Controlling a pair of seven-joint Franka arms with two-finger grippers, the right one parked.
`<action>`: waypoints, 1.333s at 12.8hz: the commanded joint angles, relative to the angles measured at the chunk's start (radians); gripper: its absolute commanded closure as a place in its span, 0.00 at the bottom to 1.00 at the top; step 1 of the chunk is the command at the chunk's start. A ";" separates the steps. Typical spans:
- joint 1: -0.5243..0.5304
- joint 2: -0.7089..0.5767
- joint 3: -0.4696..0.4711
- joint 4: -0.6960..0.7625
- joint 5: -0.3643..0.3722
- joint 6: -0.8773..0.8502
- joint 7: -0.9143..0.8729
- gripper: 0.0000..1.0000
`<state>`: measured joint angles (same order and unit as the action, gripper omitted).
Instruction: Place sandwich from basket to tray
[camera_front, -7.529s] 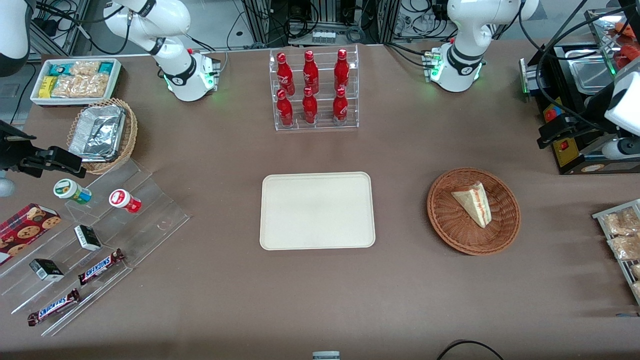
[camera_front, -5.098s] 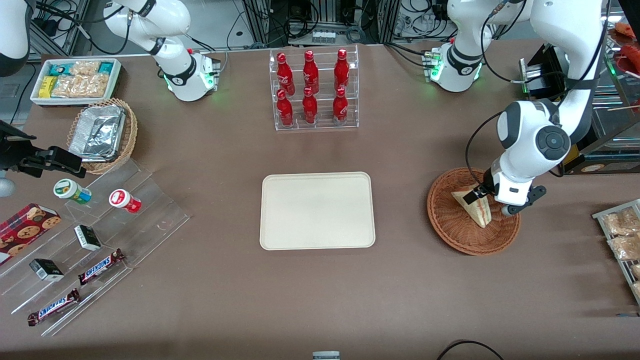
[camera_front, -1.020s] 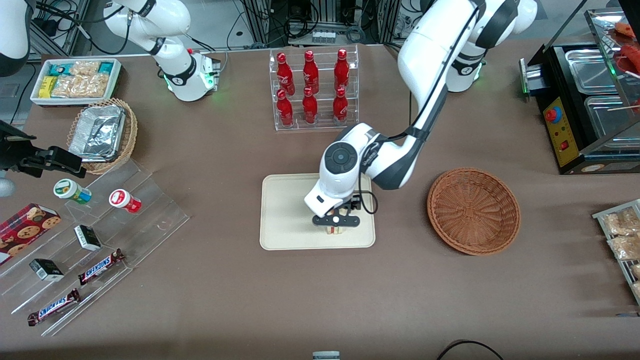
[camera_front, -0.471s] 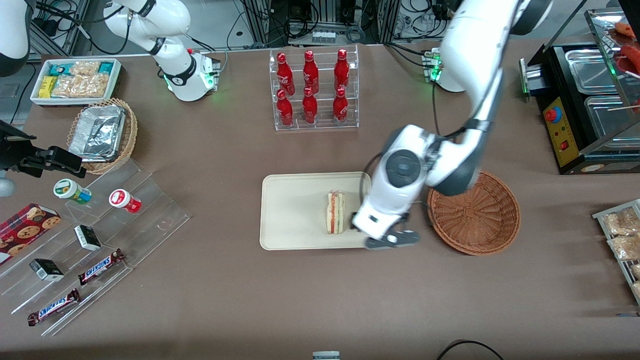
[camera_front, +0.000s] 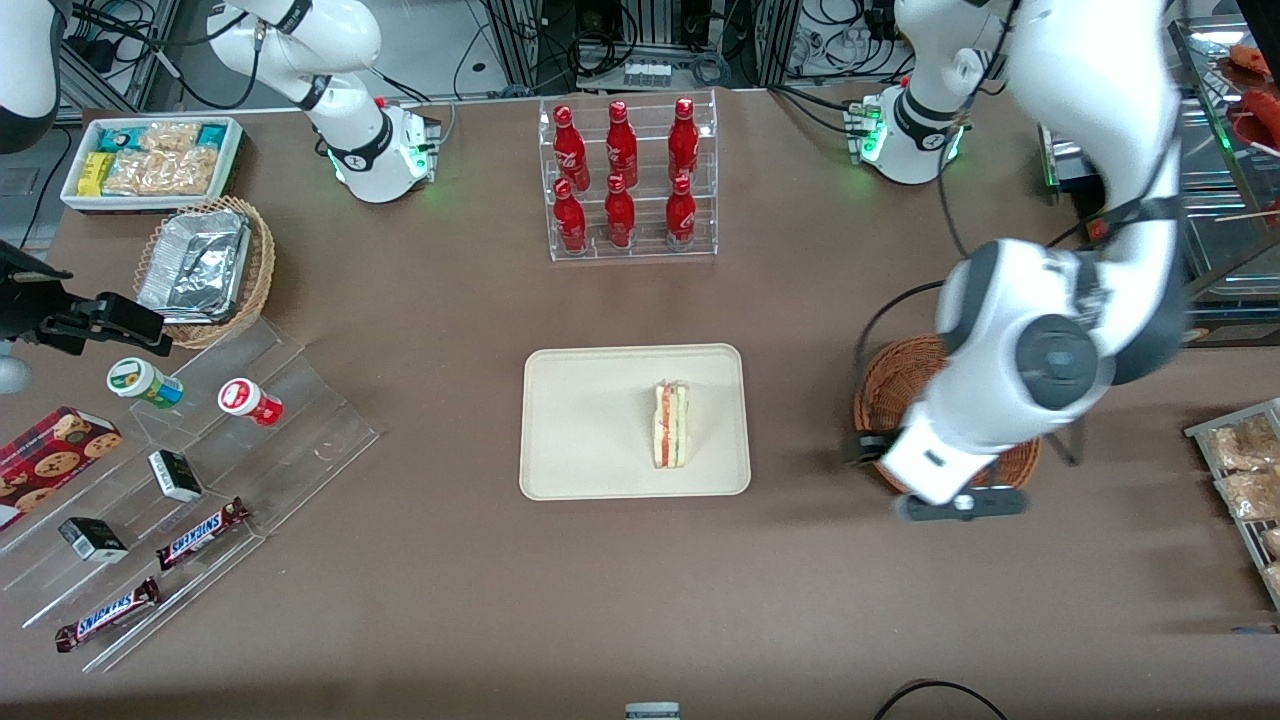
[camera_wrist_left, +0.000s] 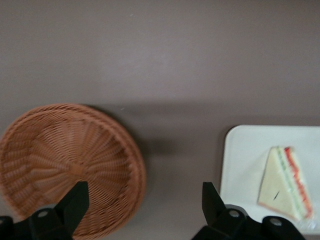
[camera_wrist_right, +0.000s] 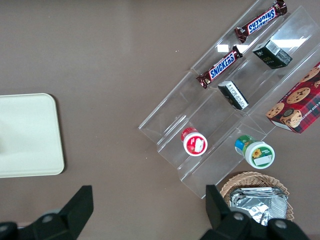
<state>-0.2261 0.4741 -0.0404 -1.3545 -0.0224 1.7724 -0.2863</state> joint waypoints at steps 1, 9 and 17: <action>0.037 -0.096 -0.010 -0.037 -0.013 -0.109 0.038 0.00; 0.100 -0.498 -0.007 -0.343 0.010 -0.212 0.053 0.00; 0.097 -0.600 0.057 -0.295 0.041 -0.323 0.116 0.00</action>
<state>-0.1332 -0.1260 0.0152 -1.6629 0.0064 1.4761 -0.2062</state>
